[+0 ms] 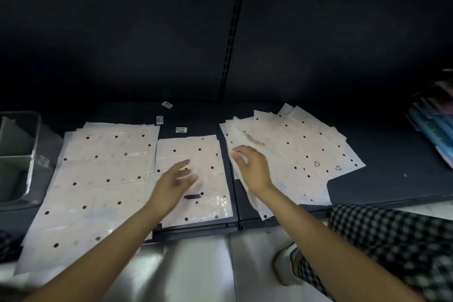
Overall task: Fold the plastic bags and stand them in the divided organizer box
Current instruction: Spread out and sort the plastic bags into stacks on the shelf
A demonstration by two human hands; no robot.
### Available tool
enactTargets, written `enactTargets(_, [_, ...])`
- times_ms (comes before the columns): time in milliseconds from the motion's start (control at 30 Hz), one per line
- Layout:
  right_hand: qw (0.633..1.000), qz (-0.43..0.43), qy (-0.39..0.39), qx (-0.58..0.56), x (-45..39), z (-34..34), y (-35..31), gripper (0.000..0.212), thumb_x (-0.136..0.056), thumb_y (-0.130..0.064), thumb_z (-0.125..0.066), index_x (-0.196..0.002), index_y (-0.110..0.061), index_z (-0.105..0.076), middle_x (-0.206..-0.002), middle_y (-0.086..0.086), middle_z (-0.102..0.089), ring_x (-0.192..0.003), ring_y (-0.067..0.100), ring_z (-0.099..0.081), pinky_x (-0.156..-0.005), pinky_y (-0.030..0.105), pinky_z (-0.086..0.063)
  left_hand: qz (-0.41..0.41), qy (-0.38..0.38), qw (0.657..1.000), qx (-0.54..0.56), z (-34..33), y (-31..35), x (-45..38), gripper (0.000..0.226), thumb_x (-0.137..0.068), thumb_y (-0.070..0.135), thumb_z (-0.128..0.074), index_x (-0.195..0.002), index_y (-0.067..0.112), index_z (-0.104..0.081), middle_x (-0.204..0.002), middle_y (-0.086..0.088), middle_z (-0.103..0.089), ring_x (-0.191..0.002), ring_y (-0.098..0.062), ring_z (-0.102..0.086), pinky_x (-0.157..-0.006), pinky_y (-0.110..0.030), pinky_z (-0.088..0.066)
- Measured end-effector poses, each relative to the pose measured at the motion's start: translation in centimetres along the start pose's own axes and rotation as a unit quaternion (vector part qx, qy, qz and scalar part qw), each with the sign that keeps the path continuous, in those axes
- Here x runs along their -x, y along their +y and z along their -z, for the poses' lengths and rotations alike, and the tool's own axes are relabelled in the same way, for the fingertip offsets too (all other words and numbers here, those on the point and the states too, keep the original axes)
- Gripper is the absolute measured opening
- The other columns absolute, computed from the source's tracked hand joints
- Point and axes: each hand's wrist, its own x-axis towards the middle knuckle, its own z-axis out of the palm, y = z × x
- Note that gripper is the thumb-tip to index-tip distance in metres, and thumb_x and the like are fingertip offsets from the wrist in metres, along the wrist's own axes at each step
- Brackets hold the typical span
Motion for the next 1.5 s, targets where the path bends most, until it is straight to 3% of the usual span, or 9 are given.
enactTargets(133, [0.98,0.144,-0.139,0.022,1.3,-1.8,-3.0,0.013,-0.087,-0.012,-0.063,-0.093,-0.016,-0.074,-0.094,-0.003,-0.069,-0.093,0.015,-0.051,-0.085,0.024,-0.04,0.142,-0.038,0.949,0.278,0.0,0.9,0.2,0.071,-0.081,0.061,-0.048,-0.137,0.019,-0.035,-0.119,-0.011,-0.059,-0.102,-0.025,-0.066,-0.081,-0.04,-0.055])
enactTargets(267, [0.914,0.325,-0.105,0.22,1.4,-0.6,-3.4,0.008,-0.074,-0.012,-0.075,-0.076,-0.02,-0.076,-0.082,-0.009,-0.073,-0.077,0.019,-0.05,-0.069,0.027,-0.034,0.158,0.033,0.89,0.427,3.8,-0.3,-0.7,0.082,-0.078,0.072,-0.044,-0.141,0.021,-0.031,-0.128,-0.015,-0.052,-0.103,-0.036,-0.064,-0.09,-0.051,-0.05])
enactTargets(400, [0.896,0.372,-0.067,0.235,1.6,0.7,-2.5,0.024,-0.056,-0.005,-0.087,-0.07,-0.021,-0.075,-0.076,-0.009,-0.072,-0.061,0.014,-0.062,-0.052,0.018,-0.049,0.169,0.053,0.878,0.445,6.3,-1.5,-0.5,0.056,-0.079,0.052,-0.061,-0.122,0.019,-0.047,-0.114,-0.018,-0.064,-0.096,-0.033,-0.068,-0.082,-0.048,-0.056])
enactTargets(533, [0.894,0.393,-0.034,0.213,1.9,0.9,-2.5,0.027,-0.055,-0.006,-0.089,-0.072,-0.02,-0.073,-0.081,-0.011,-0.072,-0.052,0.009,-0.06,-0.044,0.011,-0.041,0.186,0.012,0.897,0.4,6.3,-2.2,0.0,0.057,-0.075,0.052,-0.062,-0.127,0.03,-0.052,-0.123,-0.016,-0.06,-0.104,-0.033,-0.065,-0.077,-0.044,-0.059])
enactTargets(733, [0.916,0.382,0.005,0.121,2.3,0.4,-3.9,0.025,-0.067,0.012,-0.073,-0.085,-0.006,-0.073,-0.095,0.006,-0.071,-0.07,0.02,-0.068,-0.057,0.023,-0.055,0.201,-0.056,0.908,0.363,4.6,-1.6,0.3,0.063,-0.072,0.058,-0.059,-0.129,0.034,-0.051,-0.125,-0.016,-0.055,-0.102,-0.036,-0.066,-0.077,-0.047,-0.058])
enactTargets(933, [0.923,0.385,-0.012,-0.017,3.8,0.0,-8.3,0.021,-0.088,-0.017,-0.059,-0.091,0.0,-0.071,-0.097,0.011,-0.066,-0.088,0.018,-0.064,-0.079,0.028,-0.054,0.132,-0.011,0.918,0.373,6.1,0.3,-0.6,0.04,-0.069,0.063,-0.059,-0.098,0.037,-0.068,-0.1,-0.009,-0.07,-0.095,-0.031,-0.067,-0.075,-0.046,-0.057])
enactTargets(1100, [0.946,0.281,0.013,-0.162,3.3,-0.1,-10.3,0.024,-0.087,-0.024,-0.06,-0.077,-0.004,-0.069,-0.095,0.004,-0.063,-0.091,0.005,-0.057,-0.084,0.015,-0.044,0.105,0.044,0.92,0.374,9.3,-0.1,-1.2,0.051,-0.072,0.037,-0.07,-0.121,0.031,-0.055,-0.108,-0.006,-0.07,-0.091,-0.016,-0.07,-0.073,-0.039,-0.056])
enactTargets(1300, [0.967,-0.022,-0.035,-0.25,0.5,-0.8,-4.5,0.011,-0.09,-0.016,-0.06,-0.092,-0.013,-0.07,-0.101,-0.003,-0.062,-0.1,0.011,-0.059,-0.088,0.016,-0.045,0.091,-0.017,0.958,0.27,8.4,-2.1,0.1,0.056,-0.077,-0.011,-0.065,-0.118,0.027,-0.062,-0.114,-0.002,-0.068,-0.098,-0.009,-0.066,-0.067,-0.014,-0.053])
enactTargets(1500, [0.939,-0.16,-0.109,-0.284,-0.8,-2.0,-0.4,0.021,-0.093,-0.014,-0.056,-0.111,-0.016,-0.066,-0.122,0.0,-0.061,-0.107,0.008,-0.056,-0.095,0.02,-0.042,-0.006,0.027,1.0,-0.007,5.4,-3.3,0.4,0.039,-0.079,0.0,-0.071,-0.101,0.031,-0.065,-0.12,0.0,-0.058,-0.112,-0.02,-0.055,-0.081,-0.026,-0.048])
